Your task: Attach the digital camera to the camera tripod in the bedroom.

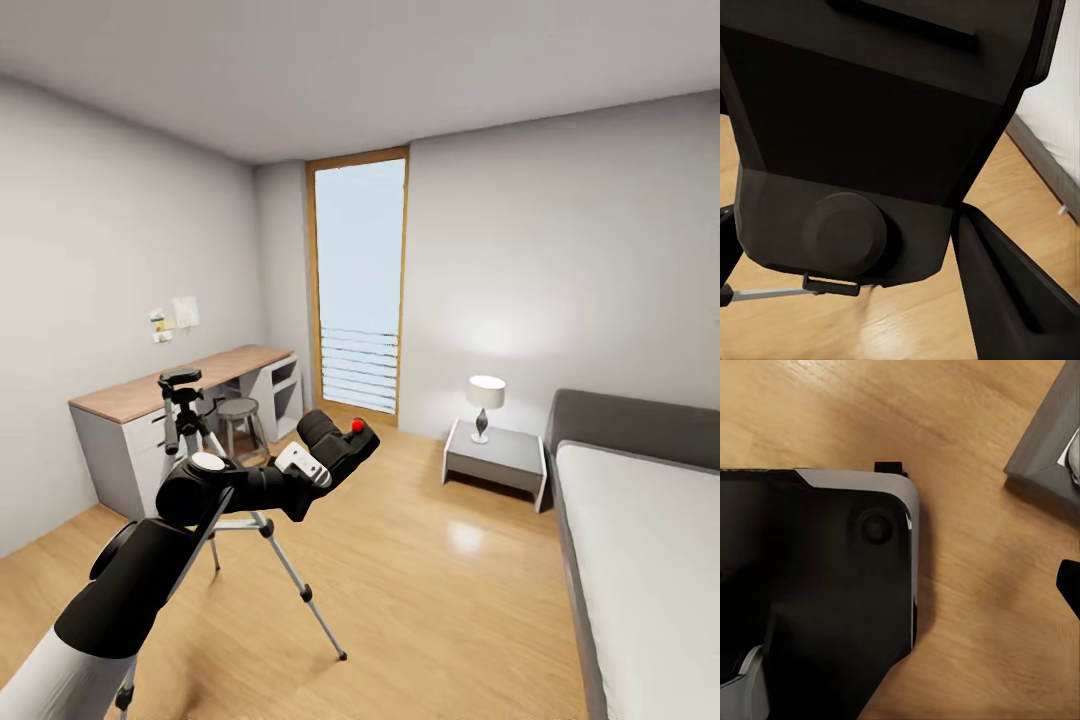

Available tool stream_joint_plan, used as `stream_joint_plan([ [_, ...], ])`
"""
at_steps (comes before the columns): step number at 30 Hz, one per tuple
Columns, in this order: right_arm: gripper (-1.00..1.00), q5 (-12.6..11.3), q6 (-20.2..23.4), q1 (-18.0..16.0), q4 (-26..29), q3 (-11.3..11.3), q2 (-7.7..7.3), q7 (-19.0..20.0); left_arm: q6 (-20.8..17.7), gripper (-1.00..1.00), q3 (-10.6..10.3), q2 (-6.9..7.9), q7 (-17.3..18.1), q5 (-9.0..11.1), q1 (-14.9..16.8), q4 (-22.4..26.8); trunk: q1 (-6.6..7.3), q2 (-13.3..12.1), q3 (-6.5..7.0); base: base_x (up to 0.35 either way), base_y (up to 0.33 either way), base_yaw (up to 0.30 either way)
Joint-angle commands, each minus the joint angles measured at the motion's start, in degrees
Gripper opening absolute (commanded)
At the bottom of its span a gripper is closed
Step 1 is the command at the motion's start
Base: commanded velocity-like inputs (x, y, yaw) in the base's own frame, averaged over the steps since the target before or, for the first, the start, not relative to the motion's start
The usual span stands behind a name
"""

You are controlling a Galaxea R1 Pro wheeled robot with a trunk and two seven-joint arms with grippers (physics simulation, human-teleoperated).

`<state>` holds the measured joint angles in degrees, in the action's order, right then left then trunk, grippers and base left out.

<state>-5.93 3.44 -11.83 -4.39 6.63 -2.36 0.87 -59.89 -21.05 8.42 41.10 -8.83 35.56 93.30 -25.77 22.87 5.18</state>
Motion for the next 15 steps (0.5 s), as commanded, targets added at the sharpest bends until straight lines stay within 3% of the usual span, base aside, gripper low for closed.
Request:
stream_joint_plan([
  [1, 1.00, -0.62, 0.08, -0.02, -0.09, 0.49, 0.00, 0.09, -0.11, -1.00, -0.04, 0.02, 0.64, -0.57, 0.04, 0.04, -0.01, 0.05, -0.03, -0.051, 0.000, 0.000],
  [8, 1.00, -0.61, 0.08, 0.04, -0.09, 0.49, -0.01, 0.09, -0.11, -1.00, -0.04, 0.07, 0.64, -0.57, 0.04, 0.04, -0.01, 0.05, -0.12, -0.019, 0.000, 0.024],
  [15, 1.00, -0.59, 0.08, 0.05, -0.09, 0.49, 0.01, 0.09, -0.11, -1.00, -0.22, 0.13, 0.66, -0.57, 0.04, 0.04, -0.01, 0.05, -0.38, -0.002, 0.000, 0.213],
])
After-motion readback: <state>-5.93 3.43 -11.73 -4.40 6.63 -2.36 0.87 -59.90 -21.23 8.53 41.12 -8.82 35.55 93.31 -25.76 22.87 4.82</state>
